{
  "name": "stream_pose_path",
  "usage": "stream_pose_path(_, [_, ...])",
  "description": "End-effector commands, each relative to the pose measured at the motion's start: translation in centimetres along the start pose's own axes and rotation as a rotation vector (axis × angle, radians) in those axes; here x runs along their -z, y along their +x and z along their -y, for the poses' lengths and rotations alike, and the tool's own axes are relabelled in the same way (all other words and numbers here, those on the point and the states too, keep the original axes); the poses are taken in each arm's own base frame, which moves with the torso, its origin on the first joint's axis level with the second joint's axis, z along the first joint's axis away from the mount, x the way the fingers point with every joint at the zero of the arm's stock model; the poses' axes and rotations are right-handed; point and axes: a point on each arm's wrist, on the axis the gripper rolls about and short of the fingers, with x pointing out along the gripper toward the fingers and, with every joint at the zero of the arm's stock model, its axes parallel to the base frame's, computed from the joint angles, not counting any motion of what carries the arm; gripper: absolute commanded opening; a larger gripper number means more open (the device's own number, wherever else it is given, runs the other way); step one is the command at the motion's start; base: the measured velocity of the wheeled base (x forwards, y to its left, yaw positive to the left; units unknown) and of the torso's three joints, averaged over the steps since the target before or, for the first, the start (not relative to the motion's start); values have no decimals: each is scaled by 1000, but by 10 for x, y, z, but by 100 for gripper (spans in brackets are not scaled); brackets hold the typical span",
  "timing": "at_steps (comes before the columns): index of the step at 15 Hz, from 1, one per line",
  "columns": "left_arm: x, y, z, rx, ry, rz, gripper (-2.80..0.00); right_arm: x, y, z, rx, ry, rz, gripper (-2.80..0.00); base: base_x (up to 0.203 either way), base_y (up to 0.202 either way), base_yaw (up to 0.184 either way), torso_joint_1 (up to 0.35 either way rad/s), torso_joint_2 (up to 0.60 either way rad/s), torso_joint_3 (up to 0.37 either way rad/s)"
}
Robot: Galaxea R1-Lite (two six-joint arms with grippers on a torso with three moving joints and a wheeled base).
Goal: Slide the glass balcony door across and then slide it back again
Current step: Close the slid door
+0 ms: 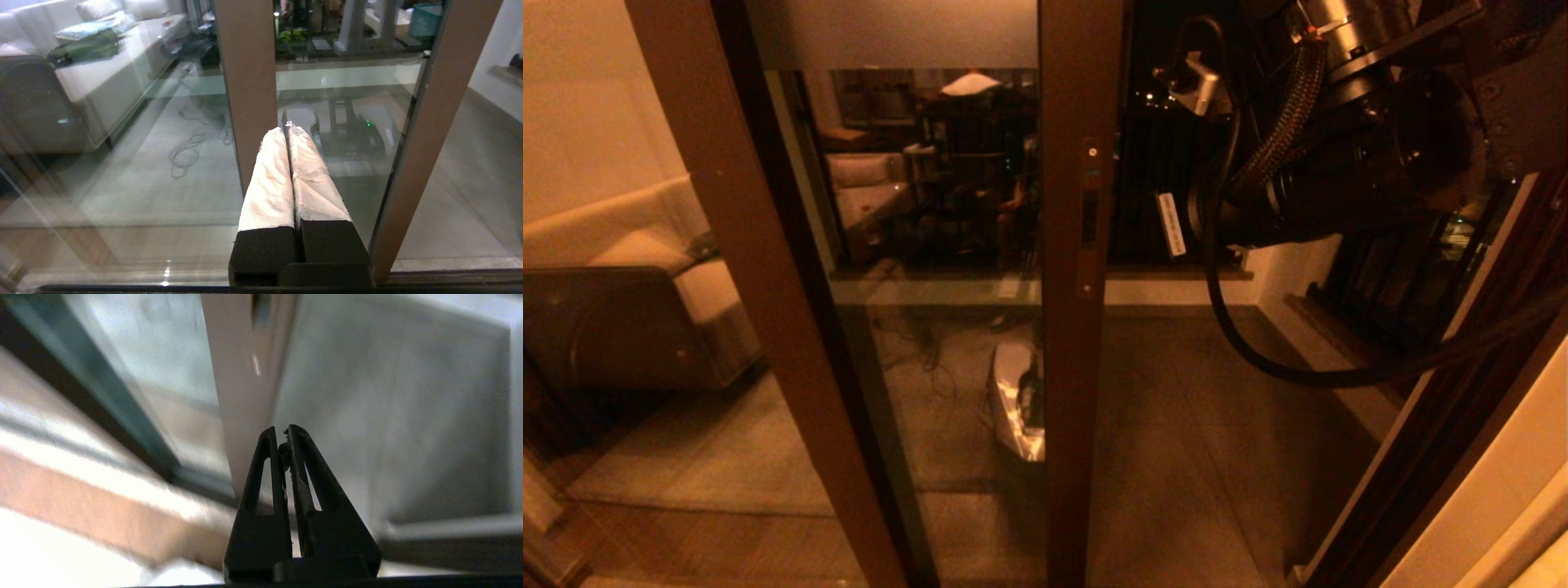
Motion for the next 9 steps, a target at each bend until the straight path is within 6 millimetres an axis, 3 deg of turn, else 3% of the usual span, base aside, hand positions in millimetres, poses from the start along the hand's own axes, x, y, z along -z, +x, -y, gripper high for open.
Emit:
stream_pose_path(1, [9,2,1,4,-1,-31,-280,-2,18,-3,3,16,31,-280,0,0,0,0,0,0])
stream_pose_path(5, [9,2,1,2,-1,-31,-280,-6,51,-8,-1,42,118,-280,0,0,0,0,0,0])
stream_pose_path(9, [9,2,1,2,-1,-31,-280,-4,66,13,61,30,98,-280,0,0,0,0,0,0])
